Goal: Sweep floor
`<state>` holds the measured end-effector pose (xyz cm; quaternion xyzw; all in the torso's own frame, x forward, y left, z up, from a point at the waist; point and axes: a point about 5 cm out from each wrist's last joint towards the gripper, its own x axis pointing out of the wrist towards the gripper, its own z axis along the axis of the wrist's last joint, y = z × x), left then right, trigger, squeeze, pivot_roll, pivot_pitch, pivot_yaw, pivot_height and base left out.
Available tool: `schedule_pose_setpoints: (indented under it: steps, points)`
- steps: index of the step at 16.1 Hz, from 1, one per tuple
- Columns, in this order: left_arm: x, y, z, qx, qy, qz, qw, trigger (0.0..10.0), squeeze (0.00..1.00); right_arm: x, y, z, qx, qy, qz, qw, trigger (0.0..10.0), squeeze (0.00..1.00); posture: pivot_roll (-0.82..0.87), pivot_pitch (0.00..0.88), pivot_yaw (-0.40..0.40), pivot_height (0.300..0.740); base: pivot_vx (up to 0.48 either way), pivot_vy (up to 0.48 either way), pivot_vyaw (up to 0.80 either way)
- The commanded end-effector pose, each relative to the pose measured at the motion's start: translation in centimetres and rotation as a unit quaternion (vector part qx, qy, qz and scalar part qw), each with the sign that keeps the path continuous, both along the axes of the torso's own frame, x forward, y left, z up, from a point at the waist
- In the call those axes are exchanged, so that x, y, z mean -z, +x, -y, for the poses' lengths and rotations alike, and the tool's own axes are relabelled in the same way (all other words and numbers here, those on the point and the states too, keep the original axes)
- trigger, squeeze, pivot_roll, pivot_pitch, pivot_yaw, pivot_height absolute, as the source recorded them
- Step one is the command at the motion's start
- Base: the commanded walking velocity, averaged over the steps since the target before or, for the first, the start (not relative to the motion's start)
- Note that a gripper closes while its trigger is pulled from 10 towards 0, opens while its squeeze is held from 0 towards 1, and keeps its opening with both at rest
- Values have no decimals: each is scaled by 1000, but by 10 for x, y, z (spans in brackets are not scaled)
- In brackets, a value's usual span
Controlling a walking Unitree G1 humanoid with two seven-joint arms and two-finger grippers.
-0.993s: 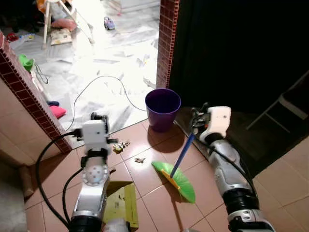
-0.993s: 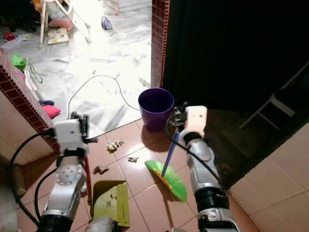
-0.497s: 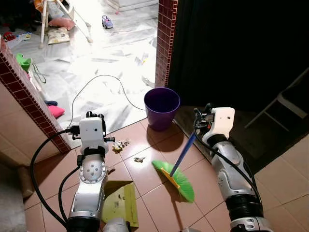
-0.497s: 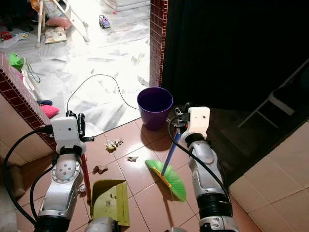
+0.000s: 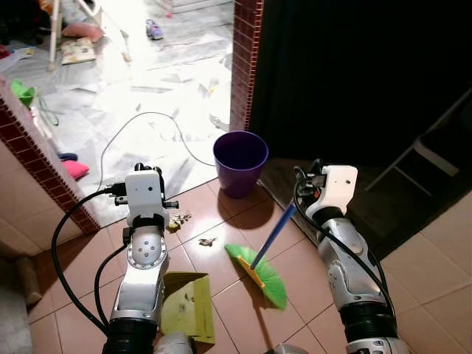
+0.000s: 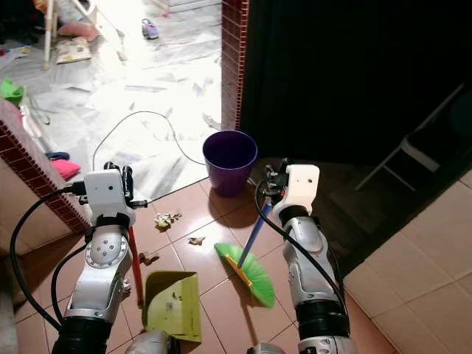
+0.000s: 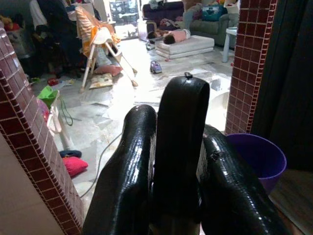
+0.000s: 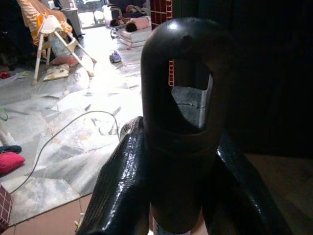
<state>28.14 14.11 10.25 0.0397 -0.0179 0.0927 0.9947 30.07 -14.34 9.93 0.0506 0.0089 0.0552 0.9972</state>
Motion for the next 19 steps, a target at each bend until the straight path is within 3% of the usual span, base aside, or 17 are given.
schedule_pose_setpoints:
  steps: [1,12,15,19]
  points:
    - [-7,0,-2,-3,2,10,1000,10000,0,-5,1,-3,-10,0,6,1000,10000,0,-46,0,-1,740,0,0,800]
    - [-12,-9,-9,-43,35,5,998,10000,0,-12,0,1,-11,-2,13,1000,10000,0,-47,0,10,740,0,0,800]
    - [-16,-11,-17,-80,39,6,996,10000,0,-14,0,-1,-13,-8,17,1000,10000,0,-46,0,12,740,0,0,0]
    - [-17,-10,-16,-78,35,6,996,10000,0,-15,-1,-3,-17,-7,19,1000,10000,0,-45,0,15,740,0,0,0]
